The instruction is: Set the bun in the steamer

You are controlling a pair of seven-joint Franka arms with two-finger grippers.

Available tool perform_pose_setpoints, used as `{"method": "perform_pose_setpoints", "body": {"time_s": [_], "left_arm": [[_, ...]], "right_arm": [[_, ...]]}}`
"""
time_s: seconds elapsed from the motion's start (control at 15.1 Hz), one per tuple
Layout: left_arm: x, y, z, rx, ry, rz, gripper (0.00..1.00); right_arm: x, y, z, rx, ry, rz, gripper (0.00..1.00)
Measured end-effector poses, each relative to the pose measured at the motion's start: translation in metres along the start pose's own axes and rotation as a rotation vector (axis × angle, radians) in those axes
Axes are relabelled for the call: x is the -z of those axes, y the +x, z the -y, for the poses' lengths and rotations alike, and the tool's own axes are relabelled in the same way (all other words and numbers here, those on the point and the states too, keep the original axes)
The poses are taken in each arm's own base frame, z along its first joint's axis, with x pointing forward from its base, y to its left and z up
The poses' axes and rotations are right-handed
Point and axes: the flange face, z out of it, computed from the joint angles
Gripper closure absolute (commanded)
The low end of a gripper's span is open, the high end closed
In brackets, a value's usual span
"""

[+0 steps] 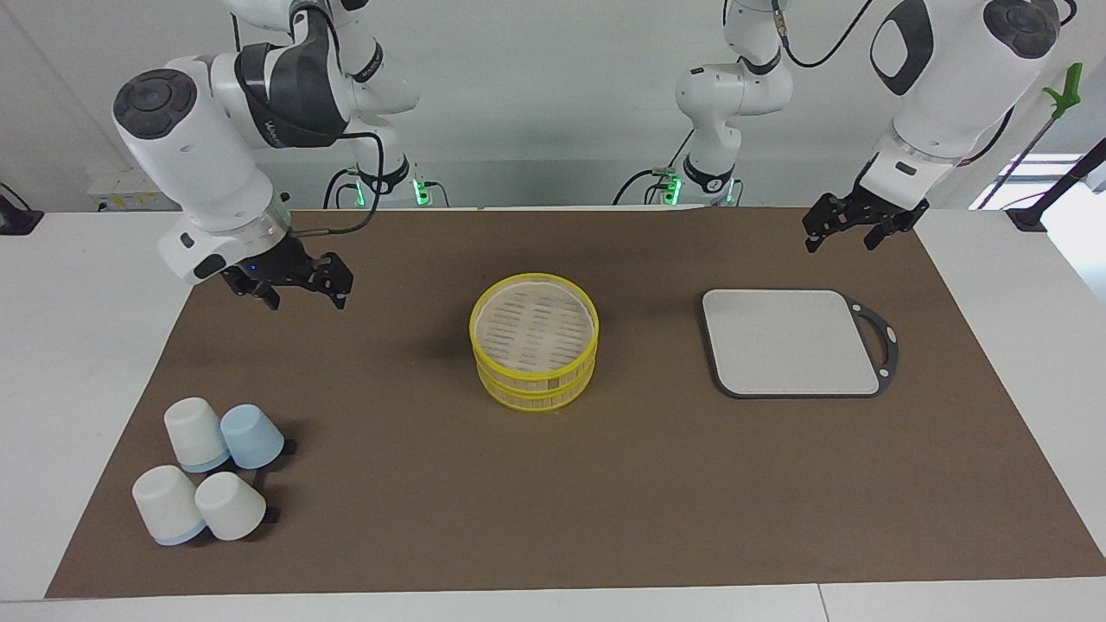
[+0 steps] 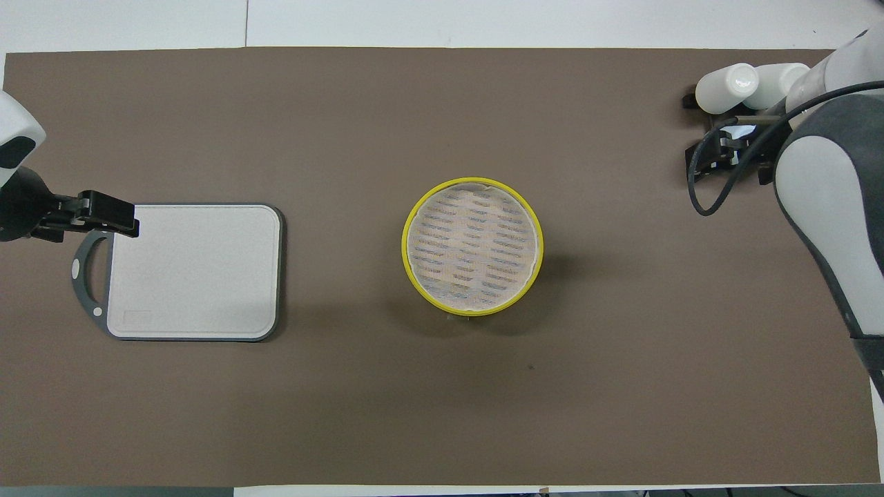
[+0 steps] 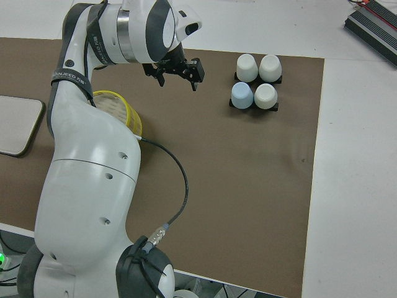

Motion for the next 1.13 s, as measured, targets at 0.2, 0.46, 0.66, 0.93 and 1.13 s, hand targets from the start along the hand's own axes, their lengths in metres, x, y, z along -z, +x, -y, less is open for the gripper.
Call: {"method": "perform_pose_setpoints", "body": {"time_s": [0.2, 0.46, 0.66, 0.93, 1.13], "left_arm": [[0.0, 0.0, 0.0, 0.0, 0.0, 0.0, 0.0], [0.0, 0.0, 0.0, 0.0, 0.0, 0.0, 0.0], [0.0, 0.0, 0.0, 0.0, 0.0, 0.0, 0.0], [0.0, 0.0, 0.0, 0.0, 0.0, 0.0, 0.0], [0.0, 0.0, 0.0, 0.0, 0.0, 0.0, 0.0]], "right_arm": [[-0.005, 0.0, -0.033, 0.032, 0.004, 0.002, 0.0], [0.006, -0.012, -0.047, 0.019, 0.007, 0.015, 0.0], [0.014, -0.031, -0.05, 0.012, 0.008, 0.028, 0.0], [0.006, -0.041, -0.061, -0.006, 0.008, 0.029, 0.0], [0.006, -0.04, -0.063, -0.008, -0.001, 0.022, 0.0]]}}
